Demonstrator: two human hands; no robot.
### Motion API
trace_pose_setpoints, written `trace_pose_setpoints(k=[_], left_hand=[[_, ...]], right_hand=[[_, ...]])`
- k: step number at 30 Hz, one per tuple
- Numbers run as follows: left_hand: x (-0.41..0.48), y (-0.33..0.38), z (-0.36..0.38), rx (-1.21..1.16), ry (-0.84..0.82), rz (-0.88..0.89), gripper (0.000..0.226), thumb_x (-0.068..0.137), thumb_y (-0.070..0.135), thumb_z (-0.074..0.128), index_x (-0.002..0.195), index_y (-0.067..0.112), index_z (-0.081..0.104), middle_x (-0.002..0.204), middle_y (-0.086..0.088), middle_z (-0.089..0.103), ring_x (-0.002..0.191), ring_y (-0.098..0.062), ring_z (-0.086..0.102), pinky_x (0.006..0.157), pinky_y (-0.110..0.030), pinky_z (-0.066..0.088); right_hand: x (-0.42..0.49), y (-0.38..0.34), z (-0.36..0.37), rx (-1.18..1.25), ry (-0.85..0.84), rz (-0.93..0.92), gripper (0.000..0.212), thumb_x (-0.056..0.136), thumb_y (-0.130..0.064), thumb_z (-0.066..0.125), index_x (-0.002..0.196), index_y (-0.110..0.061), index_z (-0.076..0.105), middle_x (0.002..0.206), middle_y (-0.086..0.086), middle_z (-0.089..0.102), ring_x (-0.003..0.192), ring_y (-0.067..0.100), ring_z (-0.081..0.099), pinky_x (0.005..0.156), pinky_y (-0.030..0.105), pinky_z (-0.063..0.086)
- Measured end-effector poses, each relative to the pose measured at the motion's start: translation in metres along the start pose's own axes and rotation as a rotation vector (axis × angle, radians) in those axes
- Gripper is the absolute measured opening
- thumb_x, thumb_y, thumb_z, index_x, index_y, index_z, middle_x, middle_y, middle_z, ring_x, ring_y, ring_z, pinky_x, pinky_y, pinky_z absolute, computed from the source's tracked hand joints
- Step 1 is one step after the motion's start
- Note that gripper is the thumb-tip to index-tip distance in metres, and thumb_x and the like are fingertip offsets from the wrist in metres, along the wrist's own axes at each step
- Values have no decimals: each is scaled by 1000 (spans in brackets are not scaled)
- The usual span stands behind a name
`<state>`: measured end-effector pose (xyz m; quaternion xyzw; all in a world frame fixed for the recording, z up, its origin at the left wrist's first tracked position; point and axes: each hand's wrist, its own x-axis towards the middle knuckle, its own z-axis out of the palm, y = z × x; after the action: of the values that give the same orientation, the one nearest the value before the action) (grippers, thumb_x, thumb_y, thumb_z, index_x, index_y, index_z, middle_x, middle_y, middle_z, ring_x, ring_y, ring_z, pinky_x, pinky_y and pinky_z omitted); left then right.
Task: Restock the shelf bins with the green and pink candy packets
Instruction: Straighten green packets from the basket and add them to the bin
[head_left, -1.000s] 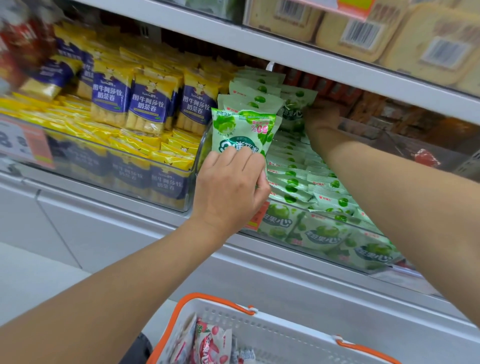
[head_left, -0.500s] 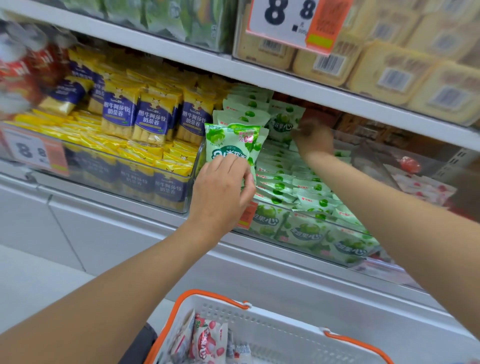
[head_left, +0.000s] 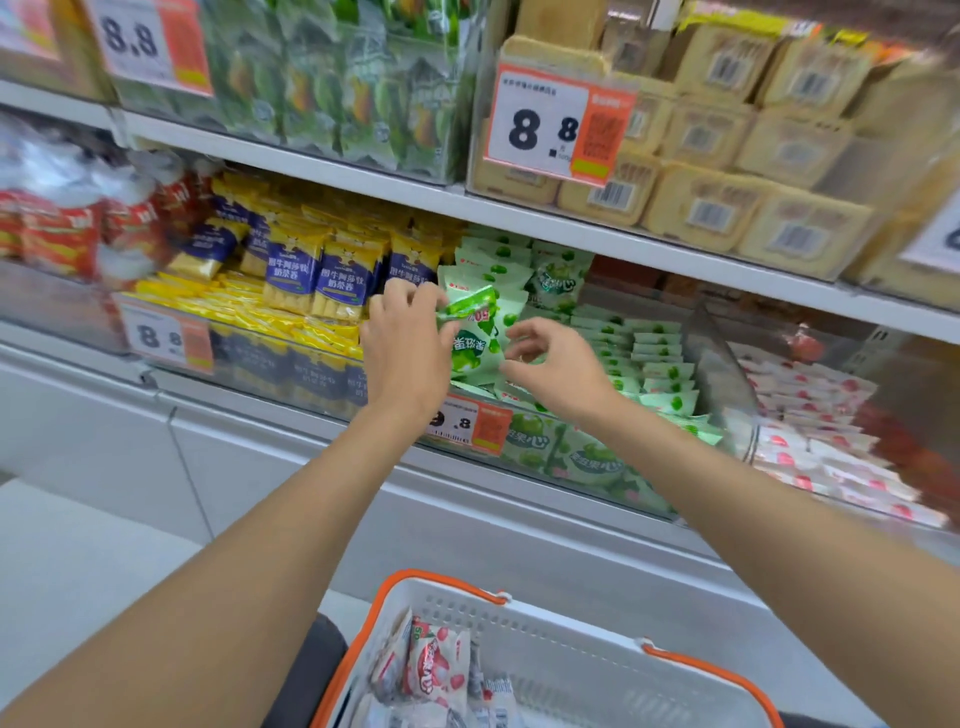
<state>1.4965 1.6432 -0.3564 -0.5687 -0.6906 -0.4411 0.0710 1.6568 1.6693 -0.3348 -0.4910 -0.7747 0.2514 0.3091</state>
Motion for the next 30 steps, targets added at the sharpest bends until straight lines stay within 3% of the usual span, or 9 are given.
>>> trace_pose_setpoints(k=[4,7,12,17,20,21,23,27,30], left_hand=[[0,-1,-4,-194,46,-125,18,97,30,57,107,16,55,114,-4,49,104,-23,48,88,-33,40],[3,7,-13,-328,36,-256,17,101,35,47,100,18,47,105,0,48,93,-19,48,76,-30,34],[-6,12,-8,-416,-227,-274,35,99,49,43,104,17,55,95,2,61,89,-20,59,79,-39,49],[0,-6,-14,-340,-107,-355,23,99,41,45,110,22,51,101,1,58,87,-17,57,76,-36,48],[-1,-13,-12,-328,-147,-246,30,99,36,48,126,24,51,108,3,53,91,-13,52,79,-31,43],[-1,-13,-11,-324,-169,-225,33,99,36,48,130,25,51,111,3,52,92,-13,50,78,-30,41],[-3,-12,-10,-302,-185,-220,34,100,36,48,133,25,51,116,2,49,92,-13,49,77,-29,39],[-4,-11,-7,-267,-150,-217,24,99,37,52,118,24,59,111,2,49,88,-15,53,73,-29,39],[-7,-9,-4,-235,-133,-190,17,97,36,57,105,23,62,107,4,49,84,-15,54,71,-30,40]], right_hand=[[0,-4,0,347,101,138,44,83,-19,75,123,-17,55,99,-1,70,89,10,65,66,15,46],[-2,-7,-3,419,88,162,38,83,-30,75,116,-21,59,97,-9,71,90,3,65,67,13,43],[-1,-22,0,474,80,123,18,86,-16,72,101,-19,64,99,-1,71,91,17,69,74,25,55],[18,-36,-33,-49,-5,-10,35,82,-16,70,111,-16,51,97,-4,61,75,14,59,59,28,47],[29,-41,-39,-310,-105,-42,63,79,-20,73,136,-12,47,129,1,54,98,14,57,80,23,40],[30,-42,-37,-304,-112,-38,67,80,-19,75,139,-12,45,134,3,52,93,13,59,80,24,41],[32,-41,-30,-146,-119,12,68,77,-21,80,134,-12,44,120,6,61,81,13,62,71,29,50],[34,-24,-8,48,62,136,58,72,-25,85,115,-11,49,103,9,62,94,26,65,81,42,58],[26,-10,10,110,244,129,40,76,-26,81,104,-15,55,95,3,61,88,24,66,74,34,57]])
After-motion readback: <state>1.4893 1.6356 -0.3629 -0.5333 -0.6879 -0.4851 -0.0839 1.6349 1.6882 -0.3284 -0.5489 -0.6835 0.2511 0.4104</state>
